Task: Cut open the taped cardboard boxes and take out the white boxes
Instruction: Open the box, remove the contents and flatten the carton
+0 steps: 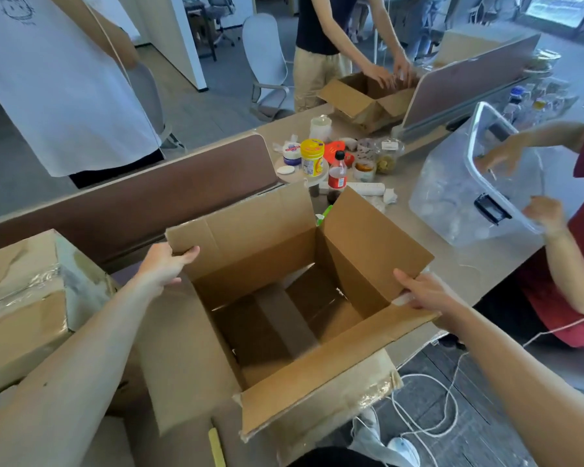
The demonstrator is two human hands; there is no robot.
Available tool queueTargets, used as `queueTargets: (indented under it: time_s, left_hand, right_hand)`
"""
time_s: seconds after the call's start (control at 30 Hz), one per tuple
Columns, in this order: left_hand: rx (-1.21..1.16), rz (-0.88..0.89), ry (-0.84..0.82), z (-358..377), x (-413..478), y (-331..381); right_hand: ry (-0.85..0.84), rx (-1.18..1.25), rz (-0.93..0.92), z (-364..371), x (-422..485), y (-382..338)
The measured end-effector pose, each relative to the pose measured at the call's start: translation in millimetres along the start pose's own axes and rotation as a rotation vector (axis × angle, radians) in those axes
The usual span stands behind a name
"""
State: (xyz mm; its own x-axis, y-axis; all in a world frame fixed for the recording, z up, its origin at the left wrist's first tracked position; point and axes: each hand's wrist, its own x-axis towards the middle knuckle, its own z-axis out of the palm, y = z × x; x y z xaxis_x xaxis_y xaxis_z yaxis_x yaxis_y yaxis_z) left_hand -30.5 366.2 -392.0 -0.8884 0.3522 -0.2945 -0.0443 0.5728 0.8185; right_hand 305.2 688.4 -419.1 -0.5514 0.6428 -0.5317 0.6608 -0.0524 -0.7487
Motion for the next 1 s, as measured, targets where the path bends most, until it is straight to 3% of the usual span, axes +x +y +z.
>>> queueTargets:
  time_s: [0.17,0.3,0.57,0.83,1.0]
  left_hand:
    - [-0.061,0.034,-0.156,9.7,-10.7,28.5]
    - [-0.02,0.12,-0.307,27.8,-29.7,58.9]
    - [0.029,0.171,-0.567,51.1,-68.1,113.3]
    - [-0.19,0.126,-0.63,75.0,-82.6,140.4]
    - [-0.303,0.113,-0.616,86.2,-83.0,134.5]
  right_hand:
    - [0.034,0.118,-0.014,1.2,-4.1,-30.8]
    - [-0.047,0.53,-0.035,18.0,-20.2,-50.3]
    - [-0.074,0.706,-0.069,44.2,-29.1,-99.5]
    - [0.04,0.677,-0.158,74.3,-35.1,-130.0]
    - [-0.002,0.196,-0.461,91.3,-40.4,-117.2]
